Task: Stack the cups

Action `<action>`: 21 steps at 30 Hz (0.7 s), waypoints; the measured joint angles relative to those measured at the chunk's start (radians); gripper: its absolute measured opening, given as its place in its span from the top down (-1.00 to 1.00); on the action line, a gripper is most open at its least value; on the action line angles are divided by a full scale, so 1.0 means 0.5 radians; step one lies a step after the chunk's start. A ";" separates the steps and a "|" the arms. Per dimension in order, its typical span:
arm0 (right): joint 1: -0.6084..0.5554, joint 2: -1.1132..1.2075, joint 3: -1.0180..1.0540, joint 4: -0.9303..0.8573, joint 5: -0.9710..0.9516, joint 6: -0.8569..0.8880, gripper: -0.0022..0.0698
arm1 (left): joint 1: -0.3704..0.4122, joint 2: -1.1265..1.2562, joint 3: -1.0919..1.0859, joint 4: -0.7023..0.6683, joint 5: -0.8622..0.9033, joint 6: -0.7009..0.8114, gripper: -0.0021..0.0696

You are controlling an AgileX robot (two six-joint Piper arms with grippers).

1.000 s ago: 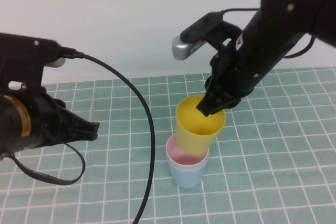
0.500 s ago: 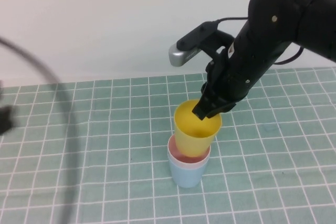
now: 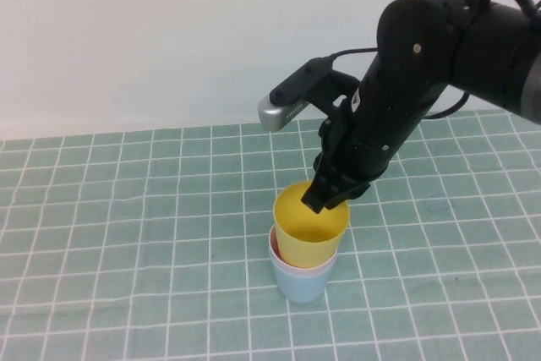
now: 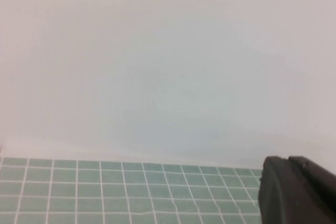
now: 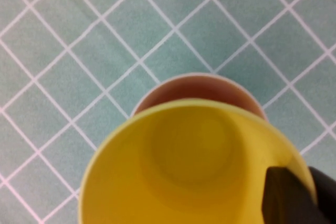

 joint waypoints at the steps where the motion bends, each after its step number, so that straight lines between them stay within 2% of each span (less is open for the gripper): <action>1: 0.000 0.008 0.000 0.004 0.000 -0.001 0.82 | 0.027 -0.037 0.000 0.000 0.012 0.000 0.95; 3: 0.000 0.017 0.000 0.016 0.000 -0.005 0.70 | 0.133 -0.079 0.000 0.009 0.022 -0.003 0.95; 7: 0.000 0.017 0.000 0.027 0.000 -0.005 0.39 | 0.492 -0.108 0.008 0.009 0.048 -0.003 0.95; 12: 0.000 0.006 -0.071 -0.005 0.003 0.061 0.30 | 0.968 -0.125 0.035 0.018 0.071 -0.003 0.95; 14: 0.000 -0.046 -0.128 -0.040 0.003 0.134 0.36 | 1.098 -0.128 0.035 0.018 0.075 -0.003 0.95; 16: 0.000 -0.123 -0.182 -0.077 0.003 0.211 0.55 | 1.212 -0.128 0.035 0.021 0.076 -0.003 0.95; 18: 0.000 -0.222 -0.220 -0.122 -0.017 0.275 0.77 | 1.292 -0.128 0.035 0.021 0.076 -0.003 0.95; 21: 0.000 -0.390 -0.240 -0.178 -0.048 0.333 0.89 | 1.371 -0.128 0.035 -0.027 0.065 -0.003 0.95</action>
